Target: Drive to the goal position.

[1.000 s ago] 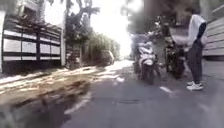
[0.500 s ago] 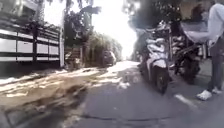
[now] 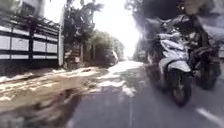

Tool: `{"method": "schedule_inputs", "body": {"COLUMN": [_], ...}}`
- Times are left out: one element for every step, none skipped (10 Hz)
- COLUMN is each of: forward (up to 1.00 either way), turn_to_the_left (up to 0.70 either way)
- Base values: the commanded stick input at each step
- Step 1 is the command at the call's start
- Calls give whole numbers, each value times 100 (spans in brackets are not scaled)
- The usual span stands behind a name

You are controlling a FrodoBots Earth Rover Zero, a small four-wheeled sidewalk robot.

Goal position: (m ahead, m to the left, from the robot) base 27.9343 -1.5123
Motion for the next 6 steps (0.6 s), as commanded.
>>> {"method": "schedule_inputs", "body": {"forward": [100,100,100,100,100,100], "turn_to_the_left": [0,0,0,0,0,0]}}
